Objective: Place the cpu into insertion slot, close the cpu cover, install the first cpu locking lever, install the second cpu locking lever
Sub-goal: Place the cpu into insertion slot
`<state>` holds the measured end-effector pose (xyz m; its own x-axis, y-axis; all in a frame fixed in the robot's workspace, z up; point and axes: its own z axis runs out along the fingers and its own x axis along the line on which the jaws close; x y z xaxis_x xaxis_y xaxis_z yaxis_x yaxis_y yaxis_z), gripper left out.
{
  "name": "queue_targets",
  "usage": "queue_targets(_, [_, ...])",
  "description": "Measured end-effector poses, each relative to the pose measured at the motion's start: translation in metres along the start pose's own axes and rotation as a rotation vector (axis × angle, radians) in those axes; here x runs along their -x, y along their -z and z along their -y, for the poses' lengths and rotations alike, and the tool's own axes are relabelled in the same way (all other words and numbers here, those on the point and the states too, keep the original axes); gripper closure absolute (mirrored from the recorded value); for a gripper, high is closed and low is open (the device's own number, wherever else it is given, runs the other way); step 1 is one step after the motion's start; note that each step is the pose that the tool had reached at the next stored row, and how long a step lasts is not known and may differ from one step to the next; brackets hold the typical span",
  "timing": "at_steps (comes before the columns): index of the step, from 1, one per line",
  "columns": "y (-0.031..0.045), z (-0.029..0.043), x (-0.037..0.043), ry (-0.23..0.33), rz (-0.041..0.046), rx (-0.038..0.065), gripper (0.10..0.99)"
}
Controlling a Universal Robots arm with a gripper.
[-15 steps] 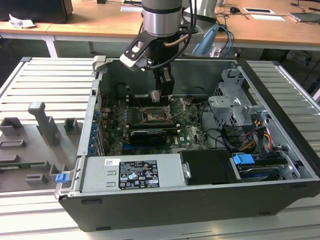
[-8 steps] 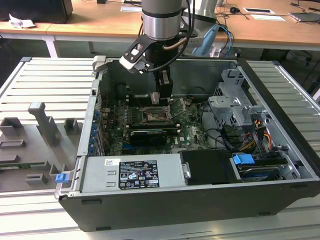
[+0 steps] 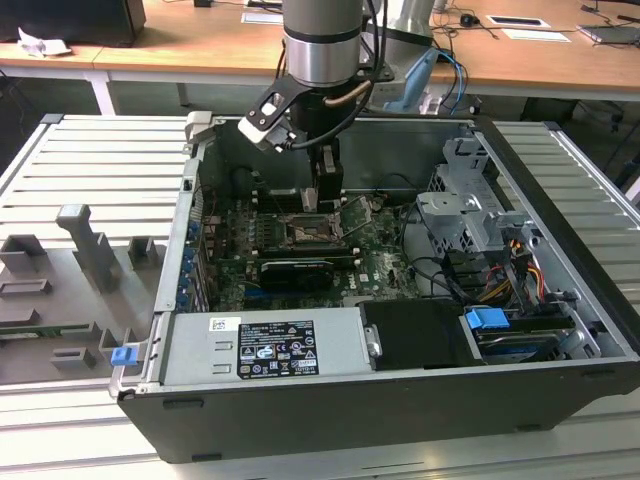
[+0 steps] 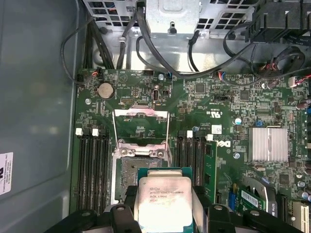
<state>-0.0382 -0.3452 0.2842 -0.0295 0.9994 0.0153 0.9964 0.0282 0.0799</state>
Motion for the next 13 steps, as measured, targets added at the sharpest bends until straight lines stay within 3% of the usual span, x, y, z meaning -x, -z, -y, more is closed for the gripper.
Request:
queue_targets(7, [-0.0024,0.0002,0.0,0.0,0.0037,0.0,0.557])
queue_targets(13, [-0.0052,0.0004,0.0001,0.001,0.0173,0.0,0.557])
